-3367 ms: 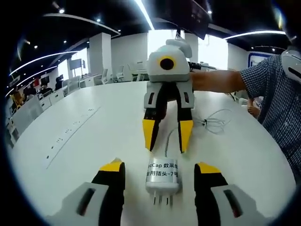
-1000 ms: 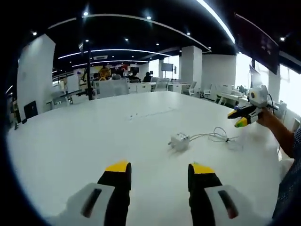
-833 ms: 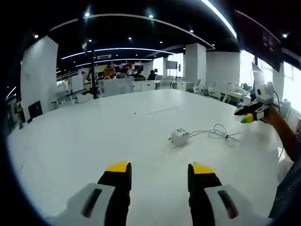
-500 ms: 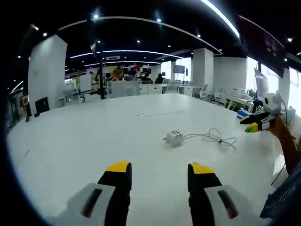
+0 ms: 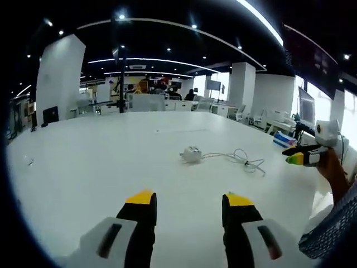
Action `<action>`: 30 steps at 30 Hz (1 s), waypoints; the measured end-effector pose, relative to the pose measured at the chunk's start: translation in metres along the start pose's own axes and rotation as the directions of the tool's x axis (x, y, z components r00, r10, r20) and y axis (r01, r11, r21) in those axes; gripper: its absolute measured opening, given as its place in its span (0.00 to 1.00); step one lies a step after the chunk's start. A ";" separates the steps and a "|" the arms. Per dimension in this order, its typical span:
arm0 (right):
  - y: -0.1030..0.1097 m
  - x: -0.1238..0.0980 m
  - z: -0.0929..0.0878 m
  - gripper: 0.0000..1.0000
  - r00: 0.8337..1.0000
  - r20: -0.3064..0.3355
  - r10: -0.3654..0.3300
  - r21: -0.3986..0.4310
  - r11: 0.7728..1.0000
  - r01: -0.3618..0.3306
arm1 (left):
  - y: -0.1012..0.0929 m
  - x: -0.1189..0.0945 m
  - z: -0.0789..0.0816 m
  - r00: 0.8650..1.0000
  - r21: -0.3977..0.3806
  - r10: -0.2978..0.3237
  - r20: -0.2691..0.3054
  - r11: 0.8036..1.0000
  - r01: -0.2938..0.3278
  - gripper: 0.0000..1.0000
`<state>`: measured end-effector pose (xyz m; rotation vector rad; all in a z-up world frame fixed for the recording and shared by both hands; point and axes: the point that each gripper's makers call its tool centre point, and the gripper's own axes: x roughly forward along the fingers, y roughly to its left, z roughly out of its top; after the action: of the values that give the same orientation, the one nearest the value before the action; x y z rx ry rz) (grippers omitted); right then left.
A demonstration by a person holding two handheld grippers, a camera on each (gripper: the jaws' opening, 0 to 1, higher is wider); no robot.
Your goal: Plug the desk Type‑C cable into the charger adapter.
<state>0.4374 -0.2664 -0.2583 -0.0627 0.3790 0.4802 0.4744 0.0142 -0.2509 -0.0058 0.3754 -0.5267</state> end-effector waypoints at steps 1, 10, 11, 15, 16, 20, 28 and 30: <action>0.000 0.000 -0.002 0.36 1.000 -0.012 -0.004 -0.004 1.000 0.004 | -0.002 0.001 -0.002 1.000 0.002 -0.004 -0.004 1.000 0.004 0.47; -0.012 -0.005 -0.004 0.38 0.997 -0.034 -0.076 -0.084 0.994 0.073 | 0.003 -0.006 -0.001 0.999 0.028 0.048 0.017 0.998 -0.048 0.48; -0.012 -0.005 -0.004 0.38 0.997 -0.035 -0.075 -0.084 0.994 0.072 | 0.002 -0.006 0.000 0.999 0.027 0.047 0.018 0.999 -0.047 0.48; -0.013 -0.005 -0.002 0.39 0.997 -0.030 -0.073 -0.084 0.994 0.071 | 0.006 -0.009 0.000 0.997 0.062 0.080 0.012 0.995 -0.081 0.48; -0.013 -0.004 0.000 0.39 0.997 -0.025 -0.072 -0.082 0.994 0.070 | 0.008 -0.010 0.000 0.996 0.069 0.090 0.007 0.994 -0.090 0.48; -0.013 -0.004 0.002 0.39 0.997 -0.023 -0.073 -0.088 0.994 0.071 | 0.011 -0.012 -0.001 0.996 0.052 0.089 0.016 0.995 -0.090 0.48; -0.015 -0.009 0.000 0.38 0.996 -0.024 -0.080 -0.097 0.992 0.077 | 0.014 -0.010 -0.005 0.995 0.056 0.097 -0.007 0.994 -0.096 0.47; -0.015 -0.009 -0.001 0.38 0.996 -0.029 -0.079 -0.094 0.993 0.076 | 0.013 -0.010 -0.005 0.996 0.058 0.094 -0.007 0.994 -0.094 0.48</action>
<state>0.4361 -0.2838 -0.2564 -0.1750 0.3847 0.4198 0.4709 0.0313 -0.2531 0.0700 0.3677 -0.4444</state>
